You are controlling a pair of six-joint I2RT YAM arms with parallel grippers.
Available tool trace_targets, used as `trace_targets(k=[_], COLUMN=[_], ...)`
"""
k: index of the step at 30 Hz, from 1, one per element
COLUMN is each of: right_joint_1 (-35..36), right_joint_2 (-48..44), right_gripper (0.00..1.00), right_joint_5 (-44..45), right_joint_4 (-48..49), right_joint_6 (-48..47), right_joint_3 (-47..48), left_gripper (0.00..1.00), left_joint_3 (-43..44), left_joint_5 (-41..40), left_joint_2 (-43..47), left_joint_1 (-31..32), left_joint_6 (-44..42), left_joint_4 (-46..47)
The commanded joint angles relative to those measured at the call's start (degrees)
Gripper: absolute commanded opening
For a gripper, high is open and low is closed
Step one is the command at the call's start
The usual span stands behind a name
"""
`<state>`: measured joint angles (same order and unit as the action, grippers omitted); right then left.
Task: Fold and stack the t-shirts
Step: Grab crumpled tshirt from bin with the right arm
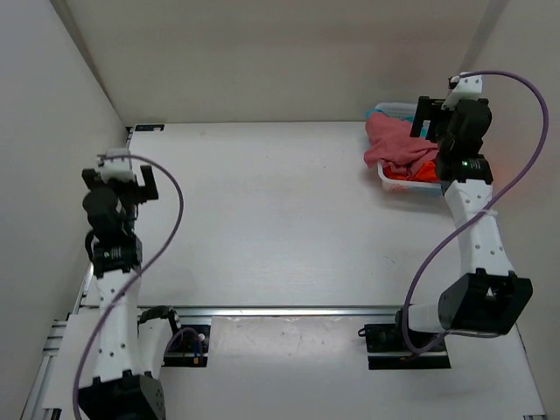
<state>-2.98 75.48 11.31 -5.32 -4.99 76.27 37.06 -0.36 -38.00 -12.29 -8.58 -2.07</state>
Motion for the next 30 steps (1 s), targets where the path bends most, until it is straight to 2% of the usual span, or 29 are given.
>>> trace_targets(k=[1,4,5,6,8,9,10,13,15,18,25,28,30], right_joint_1=[-3.0,-5.4,-5.6,-5.4,-4.1,-4.4,-4.6,-5.2,-4.8,-4.1,-2.9,-2.7,-2.6], right_joint_2=[6.8,12.3,14.2,15.3,19.2,19.7,21.5,25.0,28.1,31.7,38.0,39.4,39.5], right_gripper=[0.99,0.99,0.93,0.81,0.70,0.69,0.68,0.74,0.75,0.77,0.71,0.76,0.76], right_joint_5=[-6.0,-9.7,-9.7,-10.8,-9.9,-10.2,-10.5,-13.8,-13.9,-13.9,-12.0,-11.6,-11.3], right_joint_4=[-6.8,-6.6,-6.3,-6.2,-6.5,-6.8,-6.8,-6.5,-6.5,-8.4,-12.0,-14.4,-15.6], right_joint_6=[1.7,4.7,4.6,4.6,4.6,6.8,8.3,10.9,11.2,11.2,13.2,13.3,14.0], right_joint_3=[6.3,9.2,10.6,10.6,11.5,11.4,12.2,12.6,13.9,17.1,22.3,23.3,22.7], left_gripper=[0.99,0.99,0.99,0.98,0.97,0.96,0.96,0.92,0.90,0.91,0.92,0.92,0.92], left_joint_3=[12.3,21.4,23.1,23.9,24.5,25.9,27.2,34.3,35.5,34.8,33.0,33.3,33.4], left_joint_5=[10.9,5.6,3.3,0.5,-1.9,-0.8,0.1,11.7,16.3,16.8,16.4,17.3,17.3], left_joint_2=[-12.0,-20.7,-23.4,-24.7,-29.1,-30.1,-33.2,-41.4,-45.2,-46.5,-46.7,-47.1,-47.1], left_joint_1=[1.7,11.6,17.0,19.0,23.4,24.0,23.3,19.8,16.9,15.9,16.0,13.8,12.9], left_joint_6=[-0.6,-5.5,-8.7,-10.5,-11.2,-10.6,-9.0,-3.7,-1.4,1.5,1.7,2.5,2.8], left_joint_4=[-13.1,-21.1,-23.5,-24.2,-25.7,-26.8,-29.1,-34.2,-35.1,-34.1,-33.1,-32.7,-32.7])
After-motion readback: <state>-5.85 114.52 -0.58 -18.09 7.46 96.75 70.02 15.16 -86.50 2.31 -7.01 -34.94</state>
